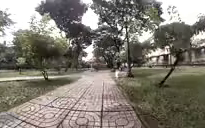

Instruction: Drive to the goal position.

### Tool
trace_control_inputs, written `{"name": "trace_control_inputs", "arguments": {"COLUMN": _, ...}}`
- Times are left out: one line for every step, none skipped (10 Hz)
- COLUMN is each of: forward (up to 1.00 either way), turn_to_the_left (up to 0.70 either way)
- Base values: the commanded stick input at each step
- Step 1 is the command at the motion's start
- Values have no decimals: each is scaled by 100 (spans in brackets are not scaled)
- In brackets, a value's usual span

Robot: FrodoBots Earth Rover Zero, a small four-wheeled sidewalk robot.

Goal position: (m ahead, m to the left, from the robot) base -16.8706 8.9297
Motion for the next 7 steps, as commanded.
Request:
{"name": "trace_control_inputs", "arguments": {"forward": 100, "turn_to_the_left": 0}}
{"name": "trace_control_inputs", "arguments": {"forward": 50, "turn_to_the_left": 0}}
{"name": "trace_control_inputs", "arguments": {"forward": 0, "turn_to_the_left": 0}}
{"name": "trace_control_inputs", "arguments": {"forward": 0, "turn_to_the_left": 0}}
{"name": "trace_control_inputs", "arguments": {"forward": -25, "turn_to_the_left": 0}}
{"name": "trace_control_inputs", "arguments": {"forward": -64, "turn_to_the_left": 0}}
{"name": "trace_control_inputs", "arguments": {"forward": -100, "turn_to_the_left": 0}}
